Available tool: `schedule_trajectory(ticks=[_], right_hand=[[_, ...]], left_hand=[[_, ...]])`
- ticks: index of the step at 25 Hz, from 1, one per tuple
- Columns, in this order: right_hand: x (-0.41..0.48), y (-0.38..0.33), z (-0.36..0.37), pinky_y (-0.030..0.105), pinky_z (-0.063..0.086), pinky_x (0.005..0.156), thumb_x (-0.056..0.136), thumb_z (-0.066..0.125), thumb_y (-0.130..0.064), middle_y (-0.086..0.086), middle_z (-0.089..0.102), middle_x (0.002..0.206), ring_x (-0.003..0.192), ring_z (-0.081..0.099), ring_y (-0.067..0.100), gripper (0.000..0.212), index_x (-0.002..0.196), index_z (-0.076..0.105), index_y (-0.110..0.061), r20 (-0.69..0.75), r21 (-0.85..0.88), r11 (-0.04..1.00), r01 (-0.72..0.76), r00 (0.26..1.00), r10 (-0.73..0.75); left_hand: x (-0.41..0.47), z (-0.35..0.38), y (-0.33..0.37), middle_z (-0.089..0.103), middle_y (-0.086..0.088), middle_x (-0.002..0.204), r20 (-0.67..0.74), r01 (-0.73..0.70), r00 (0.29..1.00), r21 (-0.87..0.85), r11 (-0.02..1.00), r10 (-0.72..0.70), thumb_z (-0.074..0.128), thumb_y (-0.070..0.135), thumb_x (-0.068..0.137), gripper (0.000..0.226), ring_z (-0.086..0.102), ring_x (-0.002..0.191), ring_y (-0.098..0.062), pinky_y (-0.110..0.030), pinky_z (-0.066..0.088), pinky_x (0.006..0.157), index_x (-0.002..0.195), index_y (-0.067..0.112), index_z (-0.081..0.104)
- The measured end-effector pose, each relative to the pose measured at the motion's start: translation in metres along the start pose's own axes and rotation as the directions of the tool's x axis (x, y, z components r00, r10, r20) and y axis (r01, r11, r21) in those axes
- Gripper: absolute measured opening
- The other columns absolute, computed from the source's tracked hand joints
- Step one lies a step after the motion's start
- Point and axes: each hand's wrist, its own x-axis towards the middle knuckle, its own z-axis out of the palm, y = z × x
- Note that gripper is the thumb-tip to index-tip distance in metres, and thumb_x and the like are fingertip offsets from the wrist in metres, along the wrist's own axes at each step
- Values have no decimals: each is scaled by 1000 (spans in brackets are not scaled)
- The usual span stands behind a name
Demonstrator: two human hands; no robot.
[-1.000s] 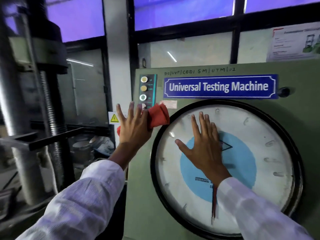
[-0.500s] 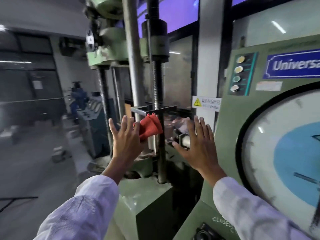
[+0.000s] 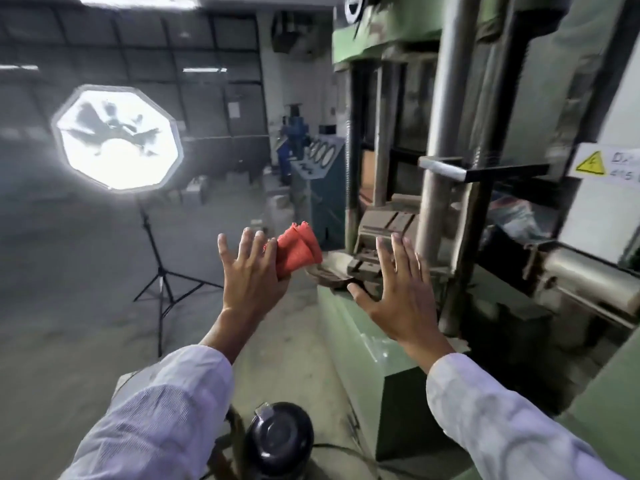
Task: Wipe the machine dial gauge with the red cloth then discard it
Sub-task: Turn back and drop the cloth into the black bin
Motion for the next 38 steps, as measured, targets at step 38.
schedule_trajectory(ticks=[38], right_hand=[[-136,-24,545,50,22,133,94,35,-74,16,33,173,163,28,32,93,166,32,-15,764,5,992,-122,641,75]], left_hand=[[-309,455,-119,67,-9,120,960,390,280,-107,915,-7,61,45,89,62,64,110,-36,-47,49,88,144,18,51]])
